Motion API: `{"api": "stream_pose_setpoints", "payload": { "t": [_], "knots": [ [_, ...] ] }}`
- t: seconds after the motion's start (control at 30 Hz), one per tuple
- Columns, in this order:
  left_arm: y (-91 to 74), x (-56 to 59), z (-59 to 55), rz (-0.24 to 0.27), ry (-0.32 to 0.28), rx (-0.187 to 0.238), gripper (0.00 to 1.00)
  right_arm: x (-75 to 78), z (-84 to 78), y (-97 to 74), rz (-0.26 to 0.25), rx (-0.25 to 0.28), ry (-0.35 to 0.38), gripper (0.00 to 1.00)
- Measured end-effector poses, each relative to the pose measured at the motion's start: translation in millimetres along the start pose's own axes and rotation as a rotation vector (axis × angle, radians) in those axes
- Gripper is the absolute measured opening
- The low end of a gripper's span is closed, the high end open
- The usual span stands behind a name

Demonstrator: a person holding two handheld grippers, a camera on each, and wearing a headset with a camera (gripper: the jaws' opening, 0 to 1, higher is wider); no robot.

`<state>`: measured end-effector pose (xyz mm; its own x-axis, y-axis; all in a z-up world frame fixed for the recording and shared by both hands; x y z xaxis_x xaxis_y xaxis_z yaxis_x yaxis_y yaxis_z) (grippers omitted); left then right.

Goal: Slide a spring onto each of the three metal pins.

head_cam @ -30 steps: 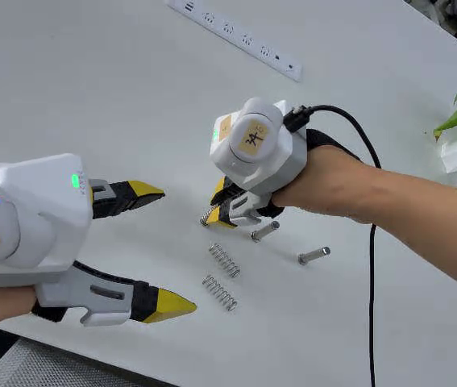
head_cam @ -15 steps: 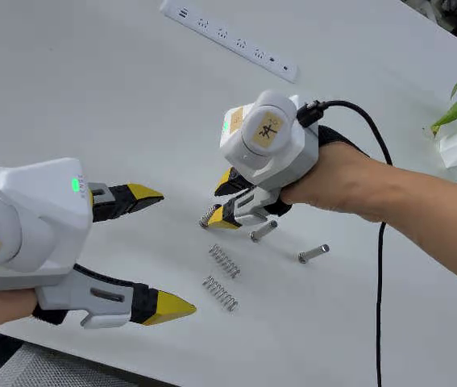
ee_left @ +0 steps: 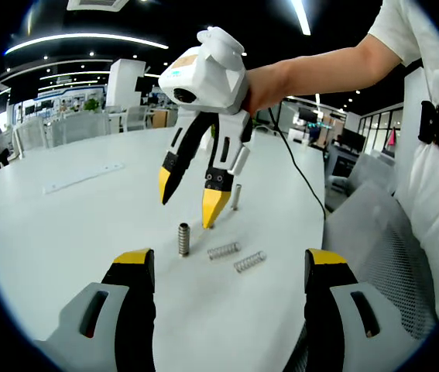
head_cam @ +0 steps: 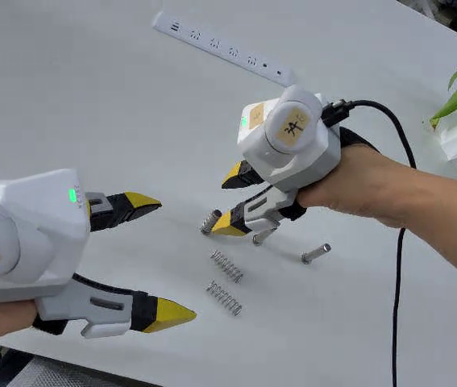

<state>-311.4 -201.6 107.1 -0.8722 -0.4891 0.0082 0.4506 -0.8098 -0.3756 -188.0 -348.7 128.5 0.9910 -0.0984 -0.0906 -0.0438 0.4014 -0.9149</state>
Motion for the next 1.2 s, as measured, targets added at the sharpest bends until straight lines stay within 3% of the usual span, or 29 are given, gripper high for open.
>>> {"api": "stream_pose_setpoints", "payload": {
  "t": [0.43, 0.83, 1.2],
  "knots": [
    [-1.3, -1.6, 5.4, -0.003, 0.029, -0.043, 0.77, -6.2, -20.8, -30.3, -0.028, 0.156, 0.063, 0.55],
    [2.2, -0.6, 11.7, -0.015, 0.061, -0.086, 0.76, -12.4, -62.6, -54.5, -0.044, 0.306, 0.131, 0.72],
    [8.2, 3.2, 14.4, -0.036, 0.097, -0.135, 0.69, -25.6, -106.8, -69.5, -0.043, 0.437, 0.200, 0.91]
  ]
}}
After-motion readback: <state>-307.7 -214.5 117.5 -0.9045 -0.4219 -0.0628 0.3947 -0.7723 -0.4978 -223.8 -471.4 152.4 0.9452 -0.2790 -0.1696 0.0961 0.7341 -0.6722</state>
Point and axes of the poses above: the centre of the closed fingertips' face, and the gripper's own axes: y roughly forward along the fingers, x roughly to its right, z roughly out of its top, the point moved 10 cm from there along -y, roughly backward along the fingers, and after that the axes turned 10 degrees about y, right-handed, at the moved point
